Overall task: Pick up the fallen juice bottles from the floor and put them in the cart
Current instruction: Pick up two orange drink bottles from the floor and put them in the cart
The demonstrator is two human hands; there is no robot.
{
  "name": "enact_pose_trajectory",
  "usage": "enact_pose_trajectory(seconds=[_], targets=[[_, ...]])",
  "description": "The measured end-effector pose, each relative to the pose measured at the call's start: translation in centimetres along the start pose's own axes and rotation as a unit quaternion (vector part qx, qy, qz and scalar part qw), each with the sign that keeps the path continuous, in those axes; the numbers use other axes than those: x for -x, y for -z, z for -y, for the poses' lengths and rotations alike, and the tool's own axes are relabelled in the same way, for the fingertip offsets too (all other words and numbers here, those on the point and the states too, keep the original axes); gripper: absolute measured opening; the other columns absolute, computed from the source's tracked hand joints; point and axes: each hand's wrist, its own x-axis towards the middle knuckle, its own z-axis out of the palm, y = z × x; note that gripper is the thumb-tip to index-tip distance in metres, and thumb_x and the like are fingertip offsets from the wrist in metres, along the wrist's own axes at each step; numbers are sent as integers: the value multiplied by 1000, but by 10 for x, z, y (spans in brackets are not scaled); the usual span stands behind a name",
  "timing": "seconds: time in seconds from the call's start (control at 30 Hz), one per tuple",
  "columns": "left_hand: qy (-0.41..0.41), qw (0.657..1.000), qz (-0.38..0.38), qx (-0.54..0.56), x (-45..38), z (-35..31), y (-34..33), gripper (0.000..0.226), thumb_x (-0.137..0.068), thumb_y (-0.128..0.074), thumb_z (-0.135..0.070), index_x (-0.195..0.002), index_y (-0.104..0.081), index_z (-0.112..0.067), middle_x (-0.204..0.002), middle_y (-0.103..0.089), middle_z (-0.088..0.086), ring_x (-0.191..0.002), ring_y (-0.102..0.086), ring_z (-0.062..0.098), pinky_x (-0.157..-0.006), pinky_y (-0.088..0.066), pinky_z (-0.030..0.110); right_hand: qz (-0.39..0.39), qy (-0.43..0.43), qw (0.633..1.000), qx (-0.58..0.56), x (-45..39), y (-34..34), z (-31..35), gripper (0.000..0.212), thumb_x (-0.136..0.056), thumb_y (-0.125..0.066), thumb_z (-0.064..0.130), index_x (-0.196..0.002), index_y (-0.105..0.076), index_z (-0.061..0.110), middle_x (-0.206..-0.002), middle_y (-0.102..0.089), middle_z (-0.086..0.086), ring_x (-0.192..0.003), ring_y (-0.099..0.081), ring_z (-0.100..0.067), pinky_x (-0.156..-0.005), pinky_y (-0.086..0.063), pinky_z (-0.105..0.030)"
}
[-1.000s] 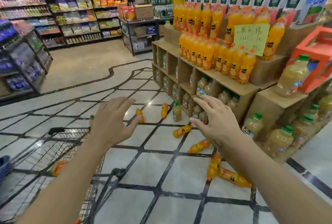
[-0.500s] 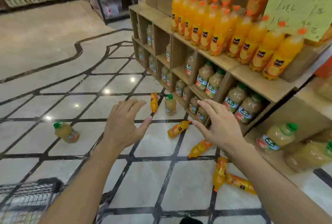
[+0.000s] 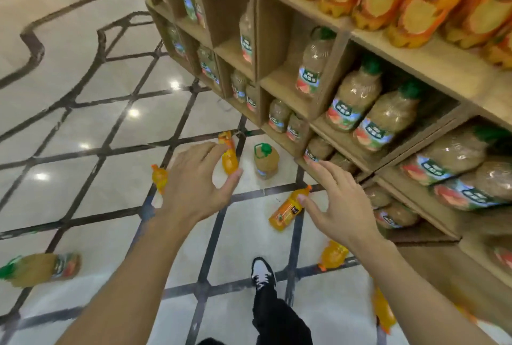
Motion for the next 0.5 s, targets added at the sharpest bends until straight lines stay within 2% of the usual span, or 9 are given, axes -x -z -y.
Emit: enact_pose_trajectory(seconds=[0.27, 0.37, 0.5], targets=[[2, 999, 28, 41, -90, 145, -187, 59, -89, -51, -57, -131, -64, -17, -128, -69, 7, -117, -64, 31, -96, -53, 51, -8, -94, 995, 10, -76, -201, -51, 68, -92, -44, 65, -149, -44, 28, -144, -52, 2, -132, -49, -24, -99, -50, -46], [30, 998, 47, 27, -106, 194, -266, 63, -88, -49, -60, -136, -60, -20, -137, -64, 5, -125, -59, 29, -102, -50, 49, 8, -145, 989, 15, -82, -288, -81, 66, -94, -47, 65, -149, -40, 31, -145, -50, 3, -132, -48, -24, -96, -51, -47], [51, 997, 65, 1, -123, 249, -366, 60, -92, -54, -57, -138, -56, -20, -140, -62, 8, -128, -57, 31, -101, -48, 48, 32, -213, 976, 31, -92, -386, -121, 73, -90, -31, 75, -151, -34, 35, -149, -46, 4, -132, -47, -23, -96, -51, -47]])
